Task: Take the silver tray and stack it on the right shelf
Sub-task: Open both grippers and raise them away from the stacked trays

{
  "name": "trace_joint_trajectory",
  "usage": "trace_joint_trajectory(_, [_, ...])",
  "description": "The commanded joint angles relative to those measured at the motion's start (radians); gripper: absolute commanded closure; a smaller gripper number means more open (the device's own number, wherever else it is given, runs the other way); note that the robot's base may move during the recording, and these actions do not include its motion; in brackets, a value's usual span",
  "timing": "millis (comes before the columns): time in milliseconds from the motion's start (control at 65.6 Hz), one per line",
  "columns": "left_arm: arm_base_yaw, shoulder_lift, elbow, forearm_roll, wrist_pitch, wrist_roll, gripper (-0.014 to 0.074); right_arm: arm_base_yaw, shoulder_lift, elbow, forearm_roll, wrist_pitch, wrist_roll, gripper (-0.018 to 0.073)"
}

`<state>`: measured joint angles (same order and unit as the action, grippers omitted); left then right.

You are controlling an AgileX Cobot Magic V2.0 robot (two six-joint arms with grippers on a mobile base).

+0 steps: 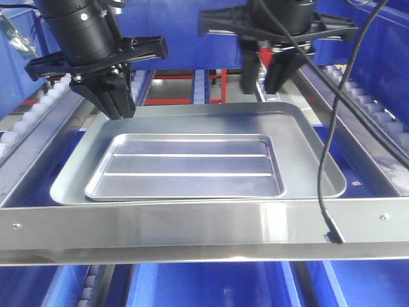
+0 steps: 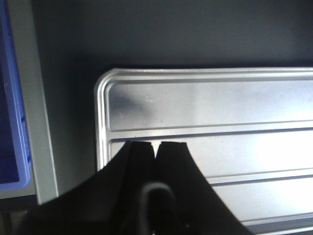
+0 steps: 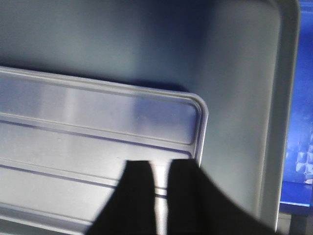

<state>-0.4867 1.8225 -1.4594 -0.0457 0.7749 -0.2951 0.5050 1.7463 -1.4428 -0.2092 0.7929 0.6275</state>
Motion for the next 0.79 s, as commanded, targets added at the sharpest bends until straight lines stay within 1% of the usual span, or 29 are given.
trace_joint_trajectory(0, [0.003,-0.05,-0.041,0.007,-0.033,0.002,0.0694,-0.004,-0.046,-0.037,-0.031,-0.056,-0.004,0.0482])
trace_joint_trajectory(46, [0.003,-0.05,-0.046,0.012,-0.012,0.002,0.0693,-0.004,-0.044,-0.037,-0.031,-0.069,-0.004,0.0462])
trace_joint_trajectory(107, [0.003,-0.052,-0.046,0.012,-0.007,0.002,0.0693,-0.004,-0.046,-0.037,-0.031,-0.063,-0.005,0.0465])
trace_joint_trajectory(198, [0.003,-0.056,-0.044,0.0,-0.007,0.002,0.0693,-0.004,-0.056,-0.035,-0.024,-0.026,-0.005,0.0503])
trace_joint_trajectory(229, [0.003,-0.063,-0.041,-0.01,-0.016,0.002,0.0693,-0.004,-0.061,-0.034,-0.017,-0.025,-0.005,0.0516])
trace_joint_trajectory(290, [-0.001,-0.077,-0.017,-0.019,-0.043,0.002,0.0693,-0.002,-0.073,-0.02,-0.012,-0.053,-0.005,0.051])
trace_joint_trajectory(427, [-0.011,-0.153,0.084,-0.021,-0.155,0.002,0.0693,-0.002,-0.135,0.066,-0.014,-0.182,-0.006,0.051])
trace_joint_trajectory(564, [-0.011,-0.26,0.221,-0.021,-0.284,0.002,0.0693,-0.002,-0.237,0.207,-0.026,-0.331,-0.007,0.051])
trace_joint_trajectory(671, [-0.011,-0.357,0.351,-0.015,-0.4,0.002,0.0693,-0.002,-0.335,0.347,-0.052,-0.49,-0.016,0.051])
trace_joint_trajectory(732, [-0.011,-0.427,0.434,-0.013,-0.473,0.003,0.0693,-0.002,-0.4,0.437,-0.083,-0.606,-0.016,0.051])
trace_joint_trajectory(777, [-0.011,-0.486,0.511,-0.01,-0.539,0.023,0.0692,-0.002,-0.459,0.517,-0.117,-0.705,-0.016,0.051])
